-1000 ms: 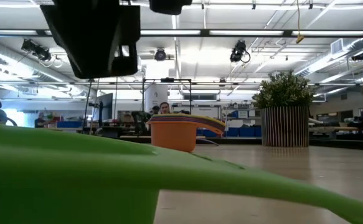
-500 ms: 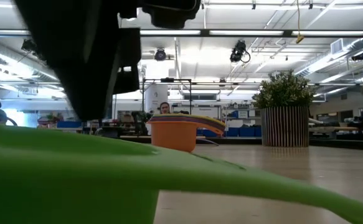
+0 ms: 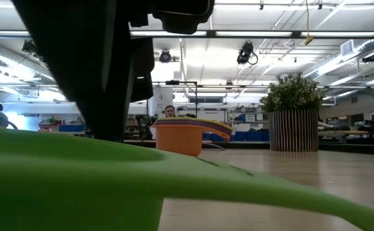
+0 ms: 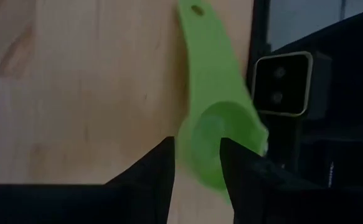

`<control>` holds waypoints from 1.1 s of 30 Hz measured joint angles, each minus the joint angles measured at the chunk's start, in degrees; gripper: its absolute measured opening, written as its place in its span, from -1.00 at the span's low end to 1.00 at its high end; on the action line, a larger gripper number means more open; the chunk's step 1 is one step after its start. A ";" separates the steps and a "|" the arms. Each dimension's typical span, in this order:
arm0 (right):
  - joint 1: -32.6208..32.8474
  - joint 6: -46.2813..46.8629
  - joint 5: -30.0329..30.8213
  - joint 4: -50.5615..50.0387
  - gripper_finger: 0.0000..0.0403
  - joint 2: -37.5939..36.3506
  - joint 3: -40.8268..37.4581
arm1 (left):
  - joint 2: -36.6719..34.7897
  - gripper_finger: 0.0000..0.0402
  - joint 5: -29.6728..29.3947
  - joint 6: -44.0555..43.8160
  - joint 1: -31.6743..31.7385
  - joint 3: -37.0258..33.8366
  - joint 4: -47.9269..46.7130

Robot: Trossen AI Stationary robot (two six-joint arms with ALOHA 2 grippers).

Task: Nest measuring cups in basket
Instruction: Stack the green measuring cup into the yellow measuring cup

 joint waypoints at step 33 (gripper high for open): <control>-0.32 -0.11 8.30 0.34 -0.49 0.00 0.00 | 1.09 -0.93 3.15 4.02 3.67 -0.05 -12.54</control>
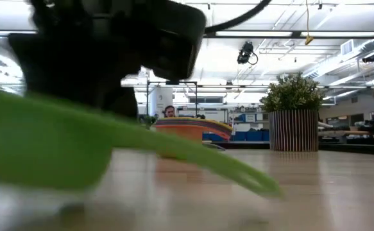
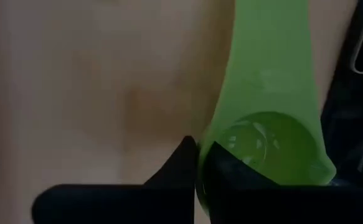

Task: Nest measuring cups in basket
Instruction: Stack the green measuring cup into the yellow measuring cup

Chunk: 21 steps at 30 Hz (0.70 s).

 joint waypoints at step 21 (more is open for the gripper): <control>-13.76 -6.56 -5.54 2.60 -0.49 0.00 0.00 | -22.66 -0.94 -9.89 21.42 23.88 0.11 -24.63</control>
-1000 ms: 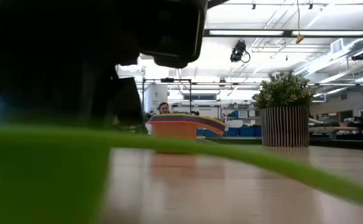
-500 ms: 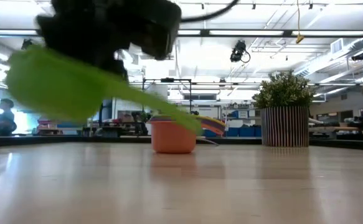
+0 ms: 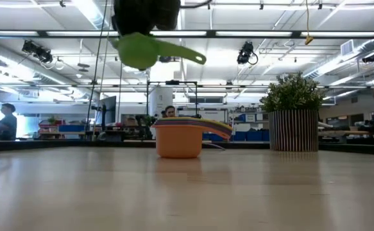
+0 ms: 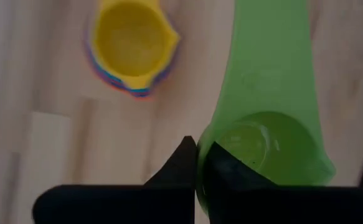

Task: Nest measuring cups in basket
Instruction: Stack the green measuring cup into the yellow measuring cup

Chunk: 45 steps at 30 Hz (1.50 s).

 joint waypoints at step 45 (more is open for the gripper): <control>-24.92 0.54 0.66 6.46 -0.49 0.00 0.00 | 12.20 -0.94 8.93 10.11 13.71 -0.04 12.93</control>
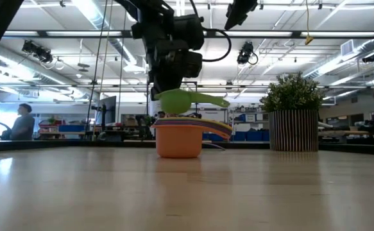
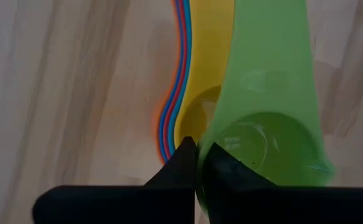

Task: Nest measuring cups in basket
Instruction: Stack the green measuring cup into the yellow measuring cup

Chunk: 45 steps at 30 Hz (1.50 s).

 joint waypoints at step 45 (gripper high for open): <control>-0.21 -0.45 0.00 -0.46 -0.49 0.00 0.00 | 3.28 -0.69 1.87 0.20 0.31 0.00 1.66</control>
